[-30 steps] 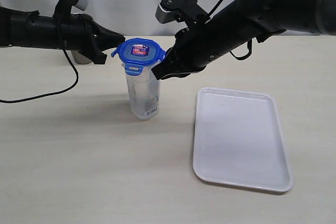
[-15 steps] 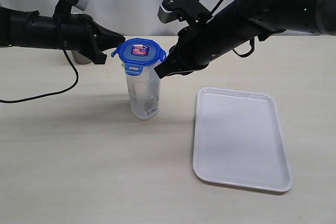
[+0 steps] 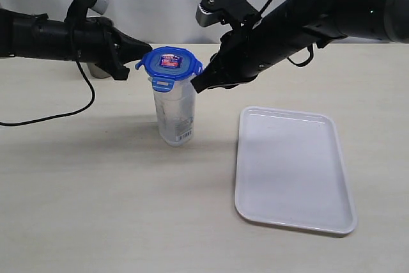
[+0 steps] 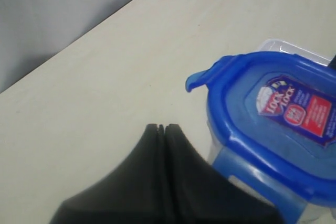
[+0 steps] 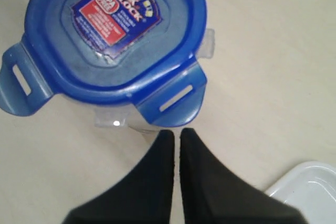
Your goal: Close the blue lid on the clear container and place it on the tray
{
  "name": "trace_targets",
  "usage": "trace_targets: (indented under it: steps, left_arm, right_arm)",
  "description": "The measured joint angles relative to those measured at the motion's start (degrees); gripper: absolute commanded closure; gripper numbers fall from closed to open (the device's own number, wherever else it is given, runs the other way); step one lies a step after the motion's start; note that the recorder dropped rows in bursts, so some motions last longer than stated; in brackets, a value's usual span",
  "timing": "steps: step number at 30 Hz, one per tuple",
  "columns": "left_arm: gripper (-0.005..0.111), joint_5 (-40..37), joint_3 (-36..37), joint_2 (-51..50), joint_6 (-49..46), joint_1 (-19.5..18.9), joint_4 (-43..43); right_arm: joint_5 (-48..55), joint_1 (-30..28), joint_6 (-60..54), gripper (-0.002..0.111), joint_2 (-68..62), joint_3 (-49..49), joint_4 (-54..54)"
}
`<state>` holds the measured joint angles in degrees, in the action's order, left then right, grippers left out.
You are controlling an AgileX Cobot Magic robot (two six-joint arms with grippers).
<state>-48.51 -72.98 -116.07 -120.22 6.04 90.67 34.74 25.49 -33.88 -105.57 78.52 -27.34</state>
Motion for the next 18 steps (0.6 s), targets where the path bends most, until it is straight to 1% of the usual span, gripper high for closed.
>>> trace_targets:
  steps: [14, 18]
  left_arm:
    - [0.107, -0.05, 0.00, 0.00, 0.25, 0.00, -1.34]
    - [0.107, 1.74, 0.00, 0.82, 0.25, 0.00, -1.72]
  right_arm:
    - [-1.97, 0.00, 0.23, 0.104, 0.00, 0.00, 0.00]
    - [-1.97, 0.00, 0.27, 0.104, 0.00, 0.00, 0.00]
